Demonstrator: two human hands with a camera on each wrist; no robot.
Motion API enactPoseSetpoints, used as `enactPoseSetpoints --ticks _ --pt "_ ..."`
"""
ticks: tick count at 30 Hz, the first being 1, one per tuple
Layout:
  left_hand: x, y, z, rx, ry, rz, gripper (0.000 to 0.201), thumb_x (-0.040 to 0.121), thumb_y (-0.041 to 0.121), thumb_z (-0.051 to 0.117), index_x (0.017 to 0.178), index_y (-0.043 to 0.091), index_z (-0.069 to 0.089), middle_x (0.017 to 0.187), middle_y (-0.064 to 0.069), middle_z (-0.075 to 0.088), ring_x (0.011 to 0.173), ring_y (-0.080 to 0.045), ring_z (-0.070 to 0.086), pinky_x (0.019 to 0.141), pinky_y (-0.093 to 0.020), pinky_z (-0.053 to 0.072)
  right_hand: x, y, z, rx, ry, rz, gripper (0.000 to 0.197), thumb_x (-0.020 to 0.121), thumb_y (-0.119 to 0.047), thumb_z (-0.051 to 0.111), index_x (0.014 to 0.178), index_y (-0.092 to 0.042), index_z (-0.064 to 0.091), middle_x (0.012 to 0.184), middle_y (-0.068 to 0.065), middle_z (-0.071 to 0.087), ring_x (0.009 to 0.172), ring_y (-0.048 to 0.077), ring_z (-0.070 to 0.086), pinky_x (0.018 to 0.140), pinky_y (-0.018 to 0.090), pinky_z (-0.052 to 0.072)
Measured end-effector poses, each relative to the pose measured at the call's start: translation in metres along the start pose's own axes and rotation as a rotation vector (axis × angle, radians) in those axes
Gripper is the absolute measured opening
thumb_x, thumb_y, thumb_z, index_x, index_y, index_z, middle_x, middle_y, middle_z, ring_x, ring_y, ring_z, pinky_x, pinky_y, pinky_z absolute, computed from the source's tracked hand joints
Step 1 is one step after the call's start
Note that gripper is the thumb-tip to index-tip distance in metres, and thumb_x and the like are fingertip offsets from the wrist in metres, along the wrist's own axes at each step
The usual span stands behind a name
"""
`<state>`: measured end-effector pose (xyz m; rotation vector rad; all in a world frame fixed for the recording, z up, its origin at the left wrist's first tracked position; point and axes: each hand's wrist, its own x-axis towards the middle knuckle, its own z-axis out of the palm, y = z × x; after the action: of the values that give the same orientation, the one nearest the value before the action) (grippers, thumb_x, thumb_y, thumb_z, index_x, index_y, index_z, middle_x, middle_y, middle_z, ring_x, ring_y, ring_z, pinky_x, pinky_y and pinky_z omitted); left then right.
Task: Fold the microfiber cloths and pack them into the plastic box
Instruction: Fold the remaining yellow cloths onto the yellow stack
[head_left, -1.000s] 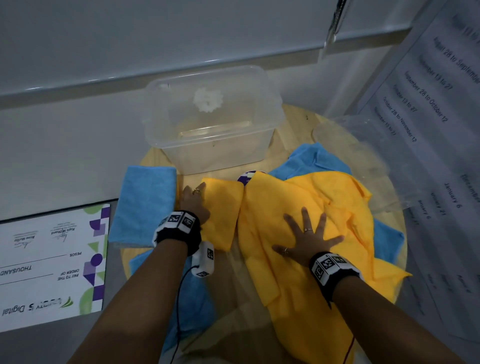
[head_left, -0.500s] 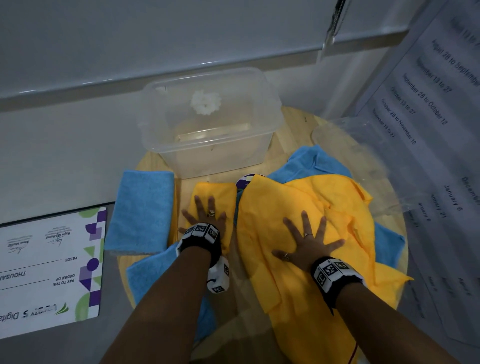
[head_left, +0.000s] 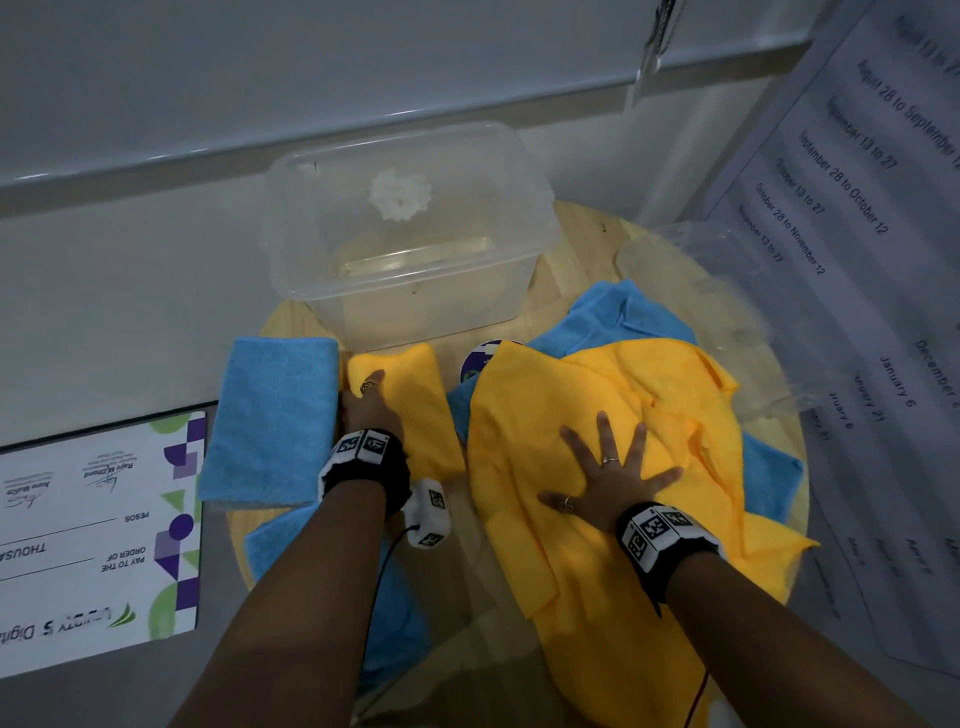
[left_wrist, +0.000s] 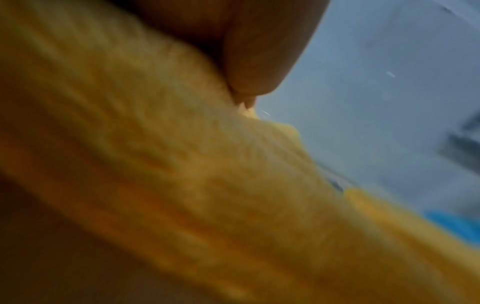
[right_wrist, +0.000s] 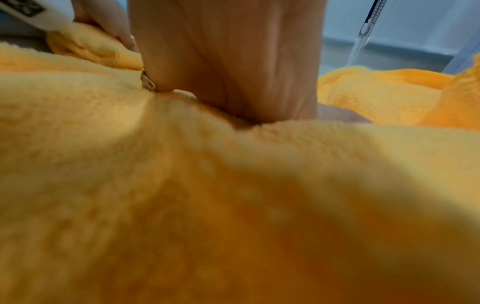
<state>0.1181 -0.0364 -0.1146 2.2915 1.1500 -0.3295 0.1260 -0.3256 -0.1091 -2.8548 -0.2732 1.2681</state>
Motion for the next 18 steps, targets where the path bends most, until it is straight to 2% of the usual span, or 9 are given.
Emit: enactPoseSetpoints --ticks 2,4,6,9,12,14,15,16,18 --pt "-0.010 0.005 0.001 0.049 0.146 -0.021 0.052 0.097 0.030 0.044 0.144 0.018 0.025 0.147 -0.021 0.025 0.131 -0.041 0.033 0.107 -0.047 0.030 0.001 0.000 0.000 -0.002 0.007 -0.005 0.099 0.062 -0.090 0.039 0.134 -0.058 -0.022 0.146 -0.012 -0.042 0.132 0.037 -0.040 0.093 0.081 -0.006" --pt "-0.021 0.013 0.006 0.253 0.182 0.194 0.056 0.099 0.026 0.036 0.149 0.022 0.011 0.155 -0.019 0.008 0.141 -0.040 0.014 0.113 -0.049 0.019 0.002 0.000 0.001 -0.004 0.015 -0.008 0.099 0.062 -0.090 0.038 0.134 -0.058 -0.021 0.146 -0.012 -0.041 0.132 0.037 -0.040 0.093 0.081 -0.006" --pt "-0.024 0.013 0.018 0.427 0.075 0.390 0.058 0.100 0.024 0.030 0.149 0.028 -0.001 0.156 -0.014 -0.014 0.144 -0.037 -0.009 0.116 -0.050 0.006 0.001 0.001 0.001 -0.001 0.017 -0.007 0.099 0.062 -0.090 0.039 0.135 -0.057 -0.021 0.146 -0.011 -0.041 0.132 0.037 -0.040 0.093 0.080 -0.007" --pt "-0.026 0.010 0.027 0.505 -0.186 0.293 0.064 0.097 0.048 0.026 0.147 0.034 -0.012 0.154 -0.007 -0.027 0.142 -0.035 -0.019 0.116 -0.054 0.001 0.002 0.002 0.002 0.007 0.016 -0.008 0.100 0.061 -0.090 0.039 0.134 -0.058 -0.022 0.142 -0.013 -0.045 0.131 0.037 -0.042 0.092 0.080 -0.008" --pt "-0.031 0.009 0.028 0.634 -0.316 0.319 0.079 0.090 0.063 0.029 0.145 0.032 -0.020 0.151 -0.008 -0.032 0.141 -0.036 -0.022 0.113 -0.058 -0.002 0.004 0.002 0.002 0.004 0.024 -0.019 0.100 0.063 -0.089 0.040 0.135 -0.057 -0.022 0.143 -0.012 -0.044 0.132 0.037 -0.040 0.093 0.080 -0.008" --pt "-0.041 0.018 0.021 0.685 -0.305 0.391 0.074 0.093 0.057 0.031 0.148 0.027 -0.008 0.155 -0.009 -0.023 0.144 -0.035 -0.014 0.114 -0.057 0.005 0.002 0.002 0.003 0.002 0.051 -0.052 0.096 0.068 -0.084 0.043 0.137 -0.056 -0.018 0.148 -0.010 -0.038 0.135 0.038 -0.036 0.095 0.079 -0.006" --pt "-0.048 0.024 0.018 0.675 -0.274 0.450 0.065 0.096 0.051 0.030 0.149 0.022 0.006 0.157 -0.010 -0.011 0.145 -0.035 -0.003 0.114 -0.055 0.012 0.000 0.004 0.003 0.017 0.071 -0.079 0.092 0.072 -0.079 0.046 0.139 -0.055 -0.012 0.151 -0.011 -0.032 0.137 0.036 -0.031 0.097 0.077 -0.004" --pt "-0.057 0.031 0.016 0.627 -0.237 0.507 0.057 0.098 0.045 0.030 0.146 0.016 0.025 0.156 -0.012 0.007 0.142 -0.034 0.014 0.111 -0.051 0.023 -0.002 0.010 0.002 0.052 0.091 -0.110 0.084 0.077 -0.071 0.050 0.142 -0.054 -0.002 0.154 -0.012 -0.023 0.141 0.034 -0.024 0.100 0.075 -0.001" --pt "-0.080 0.040 0.016 0.486 -0.219 0.524 0.050 0.098 0.044 0.030 0.123 0.006 0.051 0.134 -0.014 0.043 0.120 -0.030 0.044 0.095 -0.042 0.042 -0.011 0.029 -0.003 0.243 0.192 -0.211 0.054 0.087 -0.052 0.054 0.137 -0.045 0.033 0.157 -0.007 0.011 0.146 0.028 0.004 0.106 0.062 0.011"
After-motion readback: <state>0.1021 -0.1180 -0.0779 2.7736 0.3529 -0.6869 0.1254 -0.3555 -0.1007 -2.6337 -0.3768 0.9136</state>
